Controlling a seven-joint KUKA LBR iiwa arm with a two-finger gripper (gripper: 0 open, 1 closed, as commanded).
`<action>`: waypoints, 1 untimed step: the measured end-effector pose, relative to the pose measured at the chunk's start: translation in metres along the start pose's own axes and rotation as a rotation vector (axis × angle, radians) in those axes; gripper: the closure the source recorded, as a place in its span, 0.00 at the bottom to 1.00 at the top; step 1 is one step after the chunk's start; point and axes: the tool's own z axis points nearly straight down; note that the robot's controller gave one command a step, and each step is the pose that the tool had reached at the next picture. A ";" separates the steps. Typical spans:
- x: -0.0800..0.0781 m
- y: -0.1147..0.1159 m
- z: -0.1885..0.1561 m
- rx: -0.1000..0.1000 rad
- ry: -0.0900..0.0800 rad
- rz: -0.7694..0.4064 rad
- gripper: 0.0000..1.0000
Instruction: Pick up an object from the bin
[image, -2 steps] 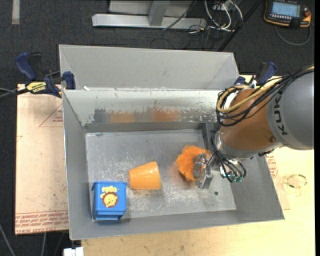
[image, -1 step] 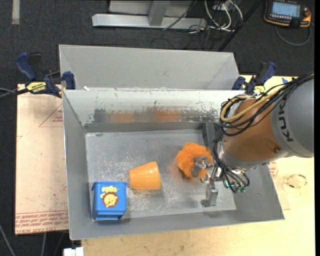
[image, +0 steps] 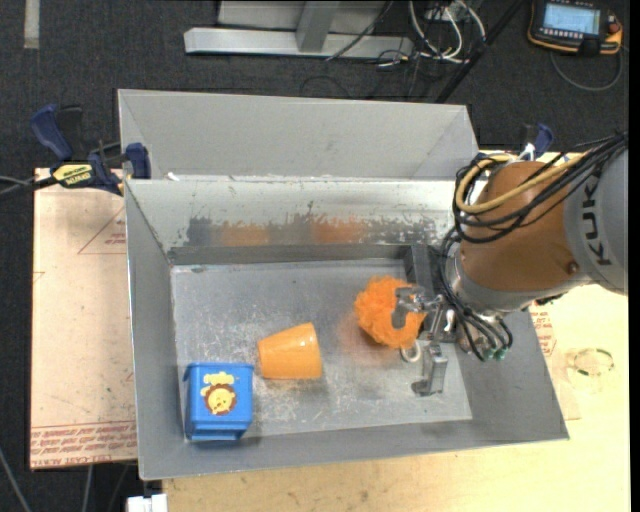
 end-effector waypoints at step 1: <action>-0.023 0.001 0.007 0.001 -0.022 0.089 0.00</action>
Offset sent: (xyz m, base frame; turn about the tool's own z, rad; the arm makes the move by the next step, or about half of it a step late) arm 0.0496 -0.0131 -0.0736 -0.0293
